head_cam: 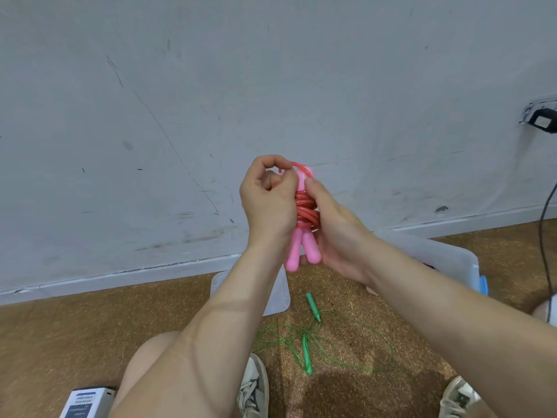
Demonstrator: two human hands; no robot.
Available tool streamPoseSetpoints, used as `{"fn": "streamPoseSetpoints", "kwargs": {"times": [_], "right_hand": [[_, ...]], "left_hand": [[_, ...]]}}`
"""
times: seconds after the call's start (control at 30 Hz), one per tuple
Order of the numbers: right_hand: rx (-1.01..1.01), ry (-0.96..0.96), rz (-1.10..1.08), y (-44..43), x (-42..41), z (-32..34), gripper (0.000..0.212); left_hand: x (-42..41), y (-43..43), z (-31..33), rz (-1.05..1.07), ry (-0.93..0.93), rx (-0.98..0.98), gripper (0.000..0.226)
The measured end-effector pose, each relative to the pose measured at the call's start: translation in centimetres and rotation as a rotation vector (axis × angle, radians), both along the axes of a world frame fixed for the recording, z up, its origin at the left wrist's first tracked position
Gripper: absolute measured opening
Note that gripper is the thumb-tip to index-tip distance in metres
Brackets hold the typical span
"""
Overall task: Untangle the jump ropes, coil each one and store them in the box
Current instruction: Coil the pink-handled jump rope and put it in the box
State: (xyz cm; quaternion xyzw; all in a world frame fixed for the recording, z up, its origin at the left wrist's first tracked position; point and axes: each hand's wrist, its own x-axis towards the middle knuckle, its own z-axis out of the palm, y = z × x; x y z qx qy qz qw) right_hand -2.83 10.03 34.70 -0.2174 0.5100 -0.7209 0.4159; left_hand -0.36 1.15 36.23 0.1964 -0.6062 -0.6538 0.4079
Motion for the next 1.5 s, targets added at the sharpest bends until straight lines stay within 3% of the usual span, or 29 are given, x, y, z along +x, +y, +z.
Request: {"fn": "streamPoseSetpoints", "kwargs": {"times": [0.07, 0.17, 0.23, 0.4, 0.6, 0.7, 0.77, 0.9, 1.03, 1.17, 1.3, 1.4, 1.5], "right_hand": [[0.017, 0.038, -0.079, -0.3, 0.3, -0.2, 0.065], [0.054, 0.090, -0.387, -0.4, 0.5, 0.2, 0.055], [0.069, 0.013, -0.511, -0.1, 0.1, 0.5, 0.049], [0.175, -0.166, -0.456, 0.7, -0.6, 1.3, 0.056], [0.173, -0.150, -0.308, 1.6, -1.8, 1.6, 0.061], [0.126, -0.175, -0.319, 2.4, -3.4, 1.5, 0.066], [0.101, -0.157, -0.266, 2.9, -4.0, 1.5, 0.069], [0.229, -0.035, -0.109, 3.3, -3.0, 1.4, 0.056], [0.229, 0.087, -0.270, 2.9, -2.2, 0.3, 0.043], [0.250, 0.198, -0.369, 2.9, -2.9, -0.4, 0.045], [0.283, 0.298, -0.223, 5.1, -4.8, 0.6, 0.047], [0.375, 0.401, -0.102, 7.2, -5.9, 1.1, 0.069], [0.425, 0.488, -0.128, 8.3, -6.8, 1.7, 0.077]], "left_hand": [[-0.2, 0.4, 0.0, 0.006, -0.004, -0.042, 0.034], [-0.7, 1.3, 0.0, -0.069, -0.008, -0.050, 0.041], [-1.0, 1.4, 0.1, -0.111, -0.016, -0.080, 0.040], [-0.5, 1.0, 0.8, -0.182, -0.027, -0.113, 0.036], [0.8, 1.0, 1.3, -0.361, -0.050, -0.228, 0.019], [1.0, 0.9, 0.9, -0.509, -0.129, -0.437, 0.032], [0.6, 0.4, 0.2, -0.425, -0.209, -0.614, 0.045], [-0.2, -0.4, -0.4, -0.233, -0.254, -0.688, 0.045], [-0.7, -0.7, -0.7, -0.147, -0.246, -0.855, 0.043], [-1.1, -0.2, -0.9, -0.119, -0.218, -0.876, 0.044], [-1.2, -1.0, -0.8, -0.166, -0.286, -0.812, 0.046], [-1.1, -0.5, -1.0, -0.106, -0.244, -1.092, 0.033], [-1.7, 0.7, -1.4, 0.069, -0.175, -1.353, 0.030]]}}
